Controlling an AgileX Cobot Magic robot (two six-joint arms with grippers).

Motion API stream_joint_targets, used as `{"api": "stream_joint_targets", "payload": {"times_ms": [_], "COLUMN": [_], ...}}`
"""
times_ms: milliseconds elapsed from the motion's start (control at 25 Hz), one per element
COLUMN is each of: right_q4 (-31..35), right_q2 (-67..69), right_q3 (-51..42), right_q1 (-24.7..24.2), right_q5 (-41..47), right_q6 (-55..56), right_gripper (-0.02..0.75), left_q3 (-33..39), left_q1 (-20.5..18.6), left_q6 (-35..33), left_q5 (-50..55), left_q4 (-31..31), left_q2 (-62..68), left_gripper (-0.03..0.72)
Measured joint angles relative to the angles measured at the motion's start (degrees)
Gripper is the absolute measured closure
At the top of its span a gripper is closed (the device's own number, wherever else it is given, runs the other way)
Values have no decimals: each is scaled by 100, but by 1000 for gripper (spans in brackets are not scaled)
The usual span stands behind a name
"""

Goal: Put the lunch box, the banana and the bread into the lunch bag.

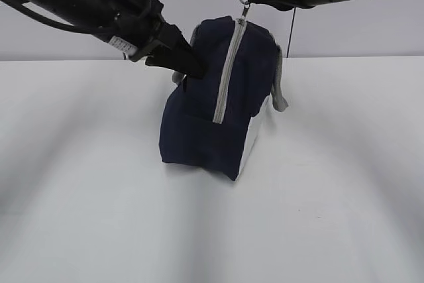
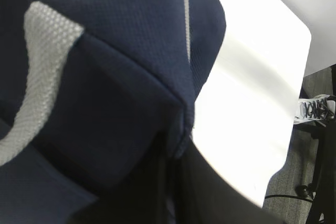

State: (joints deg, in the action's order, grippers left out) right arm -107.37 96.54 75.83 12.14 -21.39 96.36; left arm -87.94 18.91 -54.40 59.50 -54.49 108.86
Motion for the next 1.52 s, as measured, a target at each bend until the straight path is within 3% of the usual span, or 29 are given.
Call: {"api": "stream_joint_targets", "payload": {"times_ms": [440,960,1520], "right_q4": [13,5,35], "right_q2": [318,851,1431], "right_q3": [316,966,1575], "right_q1": [-9,-690,-838], "right_q5": [-24,-1711,-1999], "right_q6": [10,57,57], "right_gripper": [754,754,754], "left_q3": [0,0,0], "left_q1": [0,0,0], "left_q6": [0,5,5], "left_q5": [63,68,52], "left_q4": [66,162,171], "left_q2": [4,4,4], "left_gripper": [687,687,687]}}
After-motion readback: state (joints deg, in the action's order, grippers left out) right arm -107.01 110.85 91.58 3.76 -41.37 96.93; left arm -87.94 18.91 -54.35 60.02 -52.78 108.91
